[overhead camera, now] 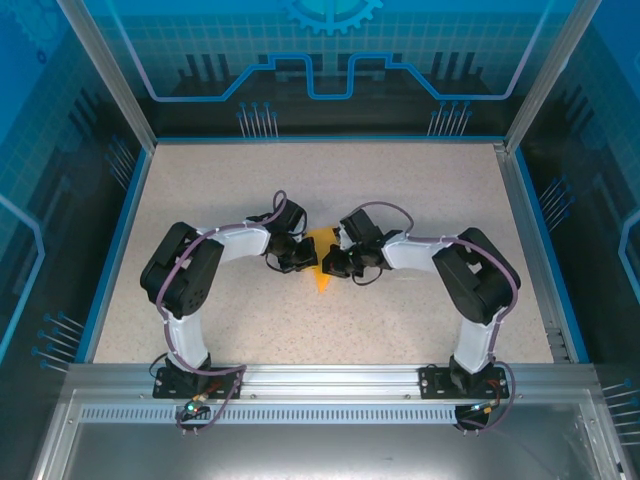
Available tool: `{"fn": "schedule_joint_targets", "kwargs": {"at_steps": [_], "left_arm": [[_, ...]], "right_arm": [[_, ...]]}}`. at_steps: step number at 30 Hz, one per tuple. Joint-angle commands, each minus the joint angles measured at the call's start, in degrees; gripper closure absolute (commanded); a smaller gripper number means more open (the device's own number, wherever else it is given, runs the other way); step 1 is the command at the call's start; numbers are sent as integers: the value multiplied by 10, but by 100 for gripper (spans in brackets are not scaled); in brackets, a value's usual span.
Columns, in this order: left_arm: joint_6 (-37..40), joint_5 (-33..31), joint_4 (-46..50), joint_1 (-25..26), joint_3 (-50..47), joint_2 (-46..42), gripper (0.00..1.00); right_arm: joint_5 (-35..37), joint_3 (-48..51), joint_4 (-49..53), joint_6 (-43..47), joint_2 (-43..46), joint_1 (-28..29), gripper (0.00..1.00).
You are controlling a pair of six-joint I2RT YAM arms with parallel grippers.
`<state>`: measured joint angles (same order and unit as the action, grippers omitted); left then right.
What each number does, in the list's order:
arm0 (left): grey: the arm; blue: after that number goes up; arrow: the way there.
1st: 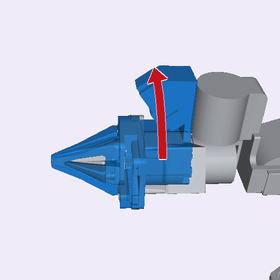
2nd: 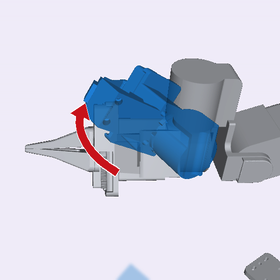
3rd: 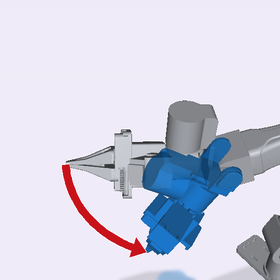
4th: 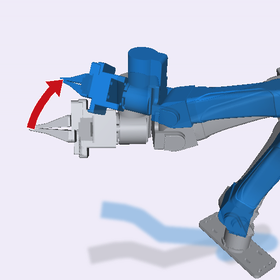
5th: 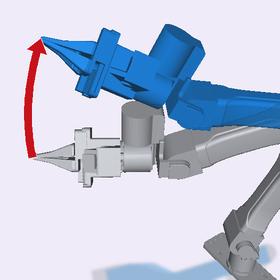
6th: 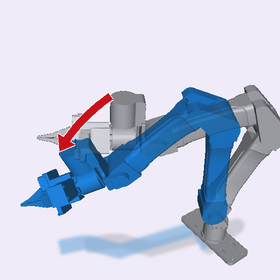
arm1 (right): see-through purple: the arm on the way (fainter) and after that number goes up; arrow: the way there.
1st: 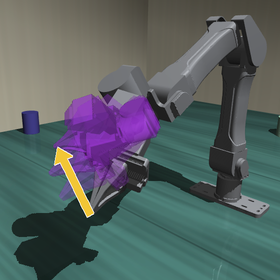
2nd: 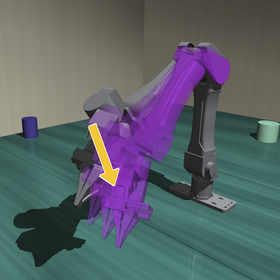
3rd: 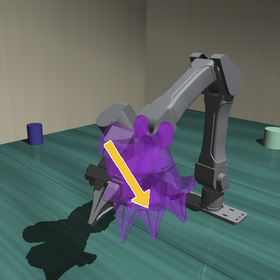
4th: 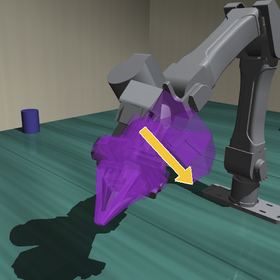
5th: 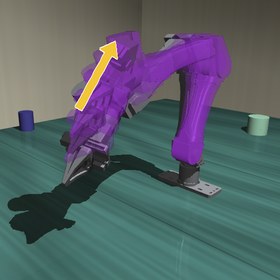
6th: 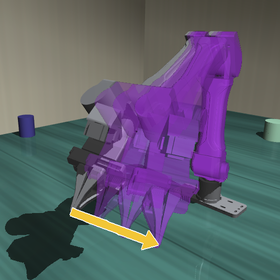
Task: Fold a paper plane with a square sheet of paper (pick it up from the middle)
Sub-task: Third fold the triangle at the center of the table.
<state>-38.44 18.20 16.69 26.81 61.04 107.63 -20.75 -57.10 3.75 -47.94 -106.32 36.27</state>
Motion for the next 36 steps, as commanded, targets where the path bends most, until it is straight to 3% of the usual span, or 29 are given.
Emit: {"fn": "schedule_joint_targets", "kwargs": {"at_steps": [1, 10, 15, 31, 36], "left_arm": [[14, -45, 60, 4, -21, 14, 100], [15, -47, 61, 4, -19, 12, 100], [20, -46, 68, 6, -12, 9, 100], [22, -44, 77, 9, 8, 1, 99], [26, -22, 61, 12, 20, -47, 93]], "right_arm": [[9, 1, 11, -2, -25, -12, 99], [34, 57, 41, 8, 15, -31, 99], [16, 34, 11, 5, 39, -28, 98], [15, 6, 0, 5, -24, -39, 99], [5, 17, -4, -6, -35, -37, 99]]}}
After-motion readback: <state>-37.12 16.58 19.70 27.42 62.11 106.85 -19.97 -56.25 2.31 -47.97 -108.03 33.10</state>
